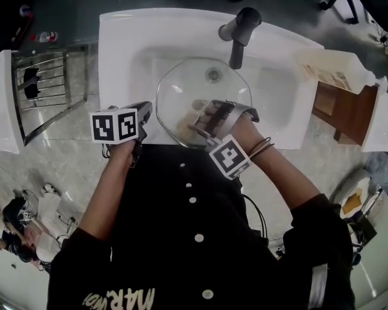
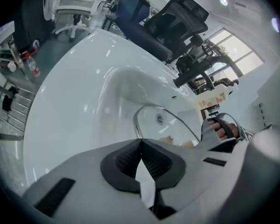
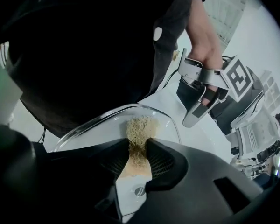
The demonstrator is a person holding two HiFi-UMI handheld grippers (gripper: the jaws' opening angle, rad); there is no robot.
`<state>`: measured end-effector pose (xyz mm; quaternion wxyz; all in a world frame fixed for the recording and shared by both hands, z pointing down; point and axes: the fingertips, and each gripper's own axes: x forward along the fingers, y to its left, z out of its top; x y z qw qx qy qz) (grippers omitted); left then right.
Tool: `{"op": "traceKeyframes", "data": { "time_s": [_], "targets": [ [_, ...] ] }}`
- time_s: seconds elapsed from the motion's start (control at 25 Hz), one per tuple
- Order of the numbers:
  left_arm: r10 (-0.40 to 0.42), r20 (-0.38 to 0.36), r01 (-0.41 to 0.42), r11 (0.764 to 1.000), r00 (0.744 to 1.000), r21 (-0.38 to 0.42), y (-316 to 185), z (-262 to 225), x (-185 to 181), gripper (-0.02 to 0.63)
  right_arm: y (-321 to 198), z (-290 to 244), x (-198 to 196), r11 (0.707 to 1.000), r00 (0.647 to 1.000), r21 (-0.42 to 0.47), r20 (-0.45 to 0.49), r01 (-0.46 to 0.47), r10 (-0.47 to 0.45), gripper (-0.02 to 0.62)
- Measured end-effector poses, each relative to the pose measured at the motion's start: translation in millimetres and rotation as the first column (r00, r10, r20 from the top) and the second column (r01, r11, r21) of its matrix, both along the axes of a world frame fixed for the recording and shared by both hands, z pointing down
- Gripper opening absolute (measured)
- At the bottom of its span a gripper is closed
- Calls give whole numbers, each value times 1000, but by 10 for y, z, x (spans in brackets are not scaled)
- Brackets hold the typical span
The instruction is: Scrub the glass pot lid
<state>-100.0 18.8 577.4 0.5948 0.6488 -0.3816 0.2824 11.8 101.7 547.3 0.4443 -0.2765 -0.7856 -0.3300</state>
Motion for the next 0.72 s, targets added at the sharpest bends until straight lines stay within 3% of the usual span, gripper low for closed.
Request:
{"op": "traceKeyframes", "data": {
  "time_s": [0.16,0.24,0.48,0.72],
  "targets": [
    [57,-4,-57,997,998,-59,128,86,44,34,21,-23,86,1000,1000,13,-12,17,-16,132],
    [75,-9,-76,993,997,-90,181,120,67,100,34,-26,88,1000,1000,17,-7,14,-14,132],
    [119,-29,-122,980,993,-156,182,157,103,111,39,-16,104,999,1000,36,-11,26,-25,132],
    [98,-80,-112,973,992,-203,177,144,109,126,59,-11,124,999,1000,47,-8,25,-24,132]
  ]
}}
